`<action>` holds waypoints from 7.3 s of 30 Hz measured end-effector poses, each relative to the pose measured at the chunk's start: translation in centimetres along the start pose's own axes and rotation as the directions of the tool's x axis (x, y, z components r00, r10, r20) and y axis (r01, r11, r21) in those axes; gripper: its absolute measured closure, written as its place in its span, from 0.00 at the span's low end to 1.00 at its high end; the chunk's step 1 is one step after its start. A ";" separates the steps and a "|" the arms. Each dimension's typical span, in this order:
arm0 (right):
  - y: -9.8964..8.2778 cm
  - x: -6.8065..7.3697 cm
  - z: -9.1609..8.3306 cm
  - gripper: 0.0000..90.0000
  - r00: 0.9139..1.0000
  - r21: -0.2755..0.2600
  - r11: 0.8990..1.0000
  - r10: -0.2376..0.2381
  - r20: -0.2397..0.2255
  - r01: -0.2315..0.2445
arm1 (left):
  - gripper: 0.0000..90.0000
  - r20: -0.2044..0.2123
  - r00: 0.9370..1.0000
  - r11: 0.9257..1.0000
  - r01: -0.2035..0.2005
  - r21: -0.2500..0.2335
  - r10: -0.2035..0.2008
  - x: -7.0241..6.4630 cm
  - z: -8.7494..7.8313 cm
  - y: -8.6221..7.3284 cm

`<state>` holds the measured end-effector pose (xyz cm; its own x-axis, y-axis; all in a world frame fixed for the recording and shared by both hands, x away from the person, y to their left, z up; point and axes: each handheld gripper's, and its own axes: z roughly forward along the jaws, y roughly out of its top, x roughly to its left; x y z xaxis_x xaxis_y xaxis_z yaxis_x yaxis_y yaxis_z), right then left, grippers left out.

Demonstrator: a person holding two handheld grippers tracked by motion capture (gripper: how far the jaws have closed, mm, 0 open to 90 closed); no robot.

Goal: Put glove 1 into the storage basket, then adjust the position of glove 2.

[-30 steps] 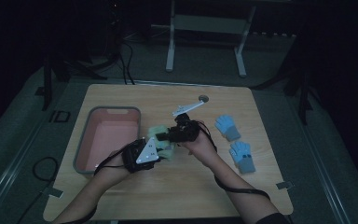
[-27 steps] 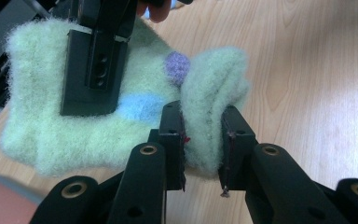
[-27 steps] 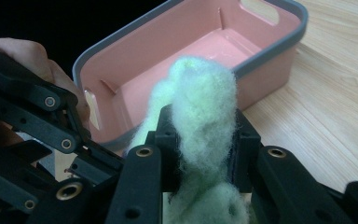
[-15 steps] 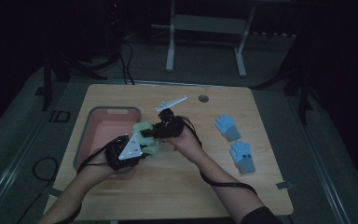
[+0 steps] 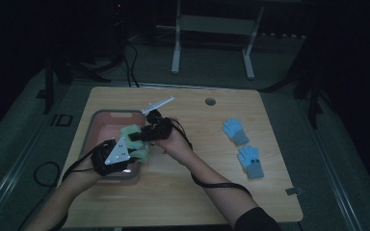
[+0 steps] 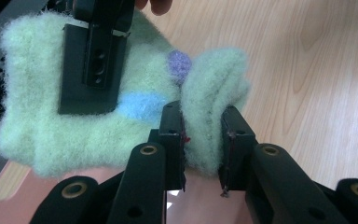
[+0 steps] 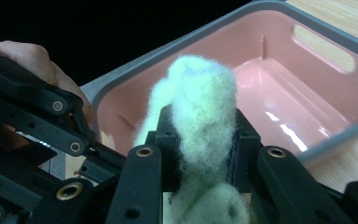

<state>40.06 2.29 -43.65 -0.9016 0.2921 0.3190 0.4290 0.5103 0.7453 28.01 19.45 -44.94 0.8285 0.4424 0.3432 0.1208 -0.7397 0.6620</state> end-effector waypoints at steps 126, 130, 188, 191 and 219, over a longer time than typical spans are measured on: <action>-12.4 -5.0 -10.5 0.21 0.988 -0.009 0.998 0.065 0.141 -0.064 | 0.02 0.252 0.922 0.952 0.305 -0.006 -0.293 -4.4 7.4 5.5; -13.2 -5.3 -11.5 0.21 0.978 -0.009 0.999 0.048 0.205 -0.048 | 0.02 0.260 0.925 0.957 0.289 -0.002 -0.279 -5.2 8.3 5.5; -19.2 -13.3 -25.1 0.63 0.816 -0.117 0.987 0.155 0.556 -0.108 | 0.02 0.212 0.934 0.940 0.318 -0.126 -0.288 -11.6 12.8 2.4; -18.9 -14.5 -24.3 0.68 0.814 -0.103 0.985 0.173 0.555 -0.140 | 0.02 0.214 0.933 0.938 0.320 -0.132 -0.288 -11.6 12.7 2.4; -20.4 -20.1 -18.6 0.73 0.760 0.046 0.987 0.088 0.644 -0.154 | 0.02 0.225 0.932 0.934 0.322 -0.155 -0.283 -11.5 12.5 2.3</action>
<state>48.39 -28.98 -54.37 -0.6117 0.7880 -0.0690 0.5648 0.4961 0.6594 25.55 6.32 -55.70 0.8613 0.5078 -0.0179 0.2945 -0.4701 0.8320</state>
